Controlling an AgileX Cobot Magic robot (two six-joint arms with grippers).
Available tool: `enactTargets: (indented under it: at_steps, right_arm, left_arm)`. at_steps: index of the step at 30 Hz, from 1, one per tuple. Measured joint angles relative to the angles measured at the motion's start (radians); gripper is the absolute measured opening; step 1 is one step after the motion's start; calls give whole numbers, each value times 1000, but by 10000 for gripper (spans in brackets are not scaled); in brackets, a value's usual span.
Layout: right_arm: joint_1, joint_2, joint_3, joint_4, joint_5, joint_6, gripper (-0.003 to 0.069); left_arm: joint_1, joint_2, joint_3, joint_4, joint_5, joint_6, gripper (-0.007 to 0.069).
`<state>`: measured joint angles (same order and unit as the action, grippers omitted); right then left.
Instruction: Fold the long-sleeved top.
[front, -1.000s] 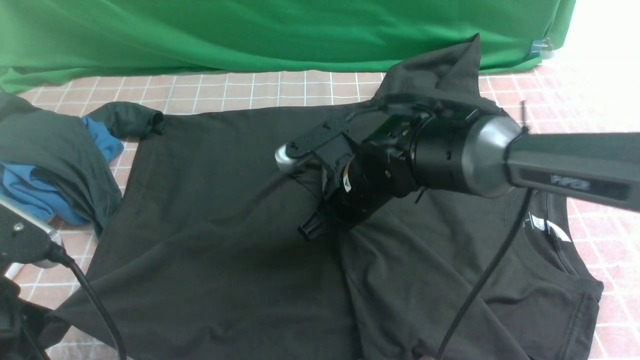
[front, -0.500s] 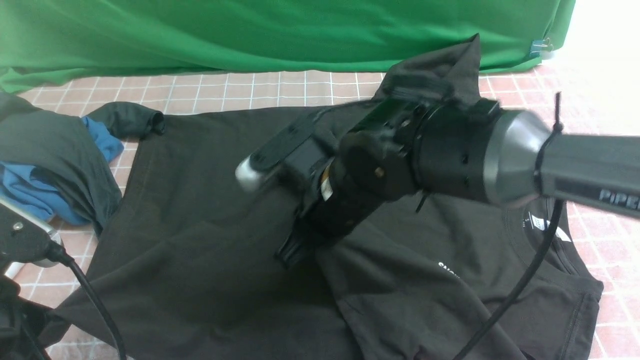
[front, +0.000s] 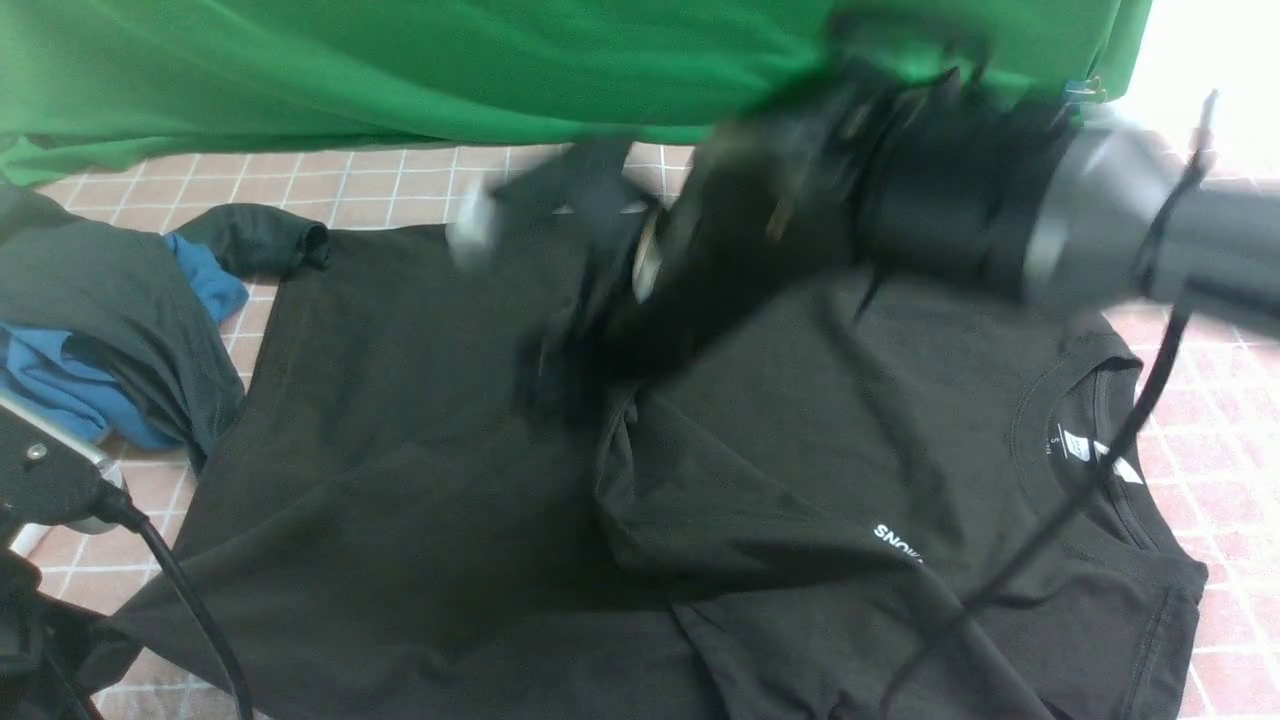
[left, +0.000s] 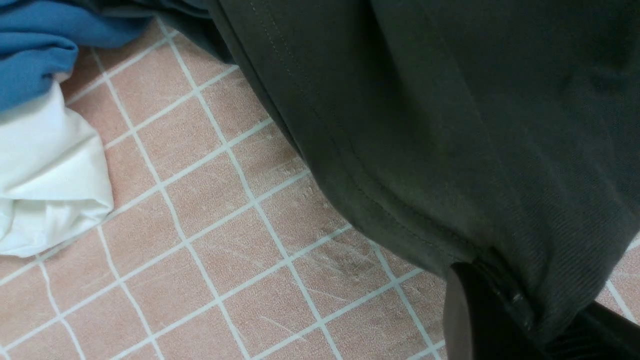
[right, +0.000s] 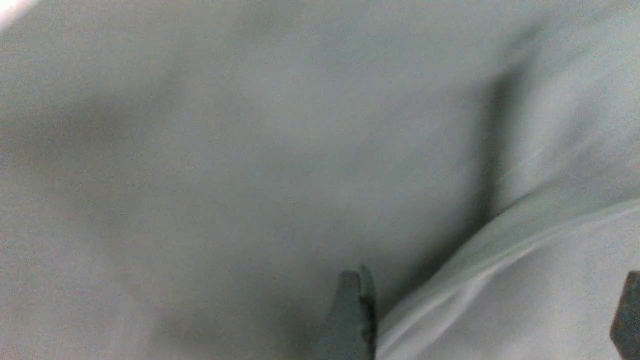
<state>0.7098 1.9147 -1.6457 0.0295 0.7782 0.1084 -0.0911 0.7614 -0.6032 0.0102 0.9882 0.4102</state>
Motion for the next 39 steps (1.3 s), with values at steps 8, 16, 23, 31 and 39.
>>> enactTargets:
  at_steps: [8,16,23,31,39]
  right_arm:
    - [-209,154,-84,216,-112,52,596]
    - [-248,345,-168,317,-132,-9,594]
    - [-238,378,-184,333,-172,-42,594]
    - [-236,416,-185,344,-204,-63,468]
    - [-228,419,-185,357,-240,-117,169]
  left_arm:
    - [0,0,0,0,0,0,50]
    - [0,0,0,0,0,0,50]
    - [0,0,0,2,0,0,50]
    - [0,0,0,2,0,0,50]
    - [0,0,0,2,0,0,50]
